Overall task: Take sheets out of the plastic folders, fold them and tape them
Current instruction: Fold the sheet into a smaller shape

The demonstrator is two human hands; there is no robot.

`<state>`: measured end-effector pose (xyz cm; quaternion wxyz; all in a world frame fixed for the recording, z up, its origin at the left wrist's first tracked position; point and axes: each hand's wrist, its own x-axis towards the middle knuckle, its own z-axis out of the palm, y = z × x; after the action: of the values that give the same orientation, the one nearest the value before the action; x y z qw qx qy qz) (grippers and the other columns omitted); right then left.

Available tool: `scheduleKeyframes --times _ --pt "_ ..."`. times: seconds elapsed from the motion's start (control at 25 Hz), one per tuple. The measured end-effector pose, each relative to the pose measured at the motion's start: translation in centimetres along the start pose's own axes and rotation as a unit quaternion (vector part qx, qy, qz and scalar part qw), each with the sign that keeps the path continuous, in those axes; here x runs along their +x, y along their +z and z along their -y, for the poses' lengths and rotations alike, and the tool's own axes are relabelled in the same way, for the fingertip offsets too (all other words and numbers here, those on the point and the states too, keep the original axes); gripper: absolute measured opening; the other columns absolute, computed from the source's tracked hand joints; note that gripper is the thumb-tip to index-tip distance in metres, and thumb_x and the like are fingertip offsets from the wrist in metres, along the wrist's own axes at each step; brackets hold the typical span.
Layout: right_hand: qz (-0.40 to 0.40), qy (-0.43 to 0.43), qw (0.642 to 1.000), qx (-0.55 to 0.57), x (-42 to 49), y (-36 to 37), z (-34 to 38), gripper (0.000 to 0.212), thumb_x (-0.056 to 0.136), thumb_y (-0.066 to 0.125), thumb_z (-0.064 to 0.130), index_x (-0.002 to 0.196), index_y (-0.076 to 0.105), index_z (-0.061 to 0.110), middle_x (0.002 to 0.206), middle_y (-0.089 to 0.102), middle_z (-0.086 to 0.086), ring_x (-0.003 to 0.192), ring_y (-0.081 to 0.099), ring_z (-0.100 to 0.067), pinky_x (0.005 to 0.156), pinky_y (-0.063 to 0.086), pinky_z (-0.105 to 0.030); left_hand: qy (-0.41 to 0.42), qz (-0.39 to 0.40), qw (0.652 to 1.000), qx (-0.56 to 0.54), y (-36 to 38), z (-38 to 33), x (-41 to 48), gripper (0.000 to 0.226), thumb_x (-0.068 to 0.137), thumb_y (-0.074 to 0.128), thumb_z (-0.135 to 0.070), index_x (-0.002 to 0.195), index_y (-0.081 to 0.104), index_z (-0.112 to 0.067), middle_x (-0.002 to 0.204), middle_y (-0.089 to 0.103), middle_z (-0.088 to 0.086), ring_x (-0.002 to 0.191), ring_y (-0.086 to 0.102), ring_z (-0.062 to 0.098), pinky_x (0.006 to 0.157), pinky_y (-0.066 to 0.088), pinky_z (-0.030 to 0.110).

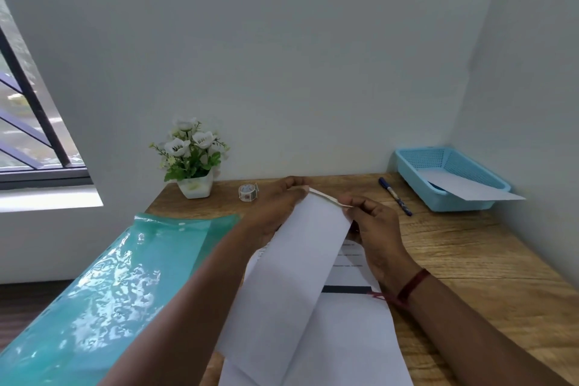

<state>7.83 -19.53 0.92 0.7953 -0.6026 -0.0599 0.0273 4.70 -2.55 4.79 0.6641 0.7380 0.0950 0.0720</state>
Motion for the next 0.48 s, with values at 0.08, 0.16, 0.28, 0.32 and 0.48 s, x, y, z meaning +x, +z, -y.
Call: scheduleKeyframes --times 0.08,0.16,0.28,0.32,0.48 --pt "-0.010 0.010 1.000 0.027 0.1 -0.1 0.3 0.023 0.087 0.054 -0.005 0.089 0.075 0.005 0.091 0.075 -0.003 0.083 0.068 -0.023 0.060 0.057 -0.030 -0.006 -0.042 0.999 -0.032 0.7 0.2 0.3 0.017 0.091 0.068 -0.028 0.099 0.074 -0.014 0.105 0.073 0.013 0.092 0.069 0.026 0.091 0.054 0.043" --pt "-0.013 0.015 0.999 0.044 0.1 -0.2 0.5 0.019 0.086 0.057 0.000 0.089 0.075 0.000 0.090 0.076 -0.009 0.079 0.069 -0.025 0.057 0.057 -0.030 -0.001 -0.065 0.998 -0.016 1.1 0.3 0.4 0.021 0.084 0.075 -0.032 0.092 0.075 -0.012 0.096 0.075 0.011 0.089 0.070 0.026 0.087 0.056 0.042" --pt "-0.007 -0.015 1.000 -0.014 -0.2 -0.3 0.4 0.009 0.086 0.069 0.011 0.086 0.075 0.005 0.086 0.076 -0.010 0.078 0.071 -0.023 0.063 0.058 -0.030 0.006 -0.082 0.996 -0.020 1.2 0.4 0.3 0.014 0.080 0.079 -0.014 0.093 0.075 -0.009 0.090 0.076 0.009 0.084 0.071 0.021 0.083 0.059 0.037" --pt "0.000 -0.025 0.999 -0.028 -0.3 -0.3 0.4 0.006 0.085 0.071 0.011 0.089 0.075 0.008 0.087 0.076 -0.009 0.079 0.072 -0.021 0.064 0.059 -0.030 0.010 -0.084 0.996 -0.026 1.2 0.2 0.1 0.015 0.080 0.079 -0.011 0.094 0.074 -0.008 0.090 0.076 0.010 0.081 0.071 0.020 0.081 0.059 0.036" --pt "0.025 -0.025 0.999 -0.004 -0.5 -0.1 1.0 0.031 0.084 0.072 0.009 0.114 0.065 0.017 0.092 0.077 -0.008 0.085 0.074 -0.021 0.066 0.059 -0.032 0.033 -0.095 0.995 -0.004 0.7 -1.0 -0.5 0.021 0.081 0.078 -0.011 0.101 0.074 -0.012 0.091 0.075 0.008 0.077 0.071 0.014 0.068 0.059 0.024"
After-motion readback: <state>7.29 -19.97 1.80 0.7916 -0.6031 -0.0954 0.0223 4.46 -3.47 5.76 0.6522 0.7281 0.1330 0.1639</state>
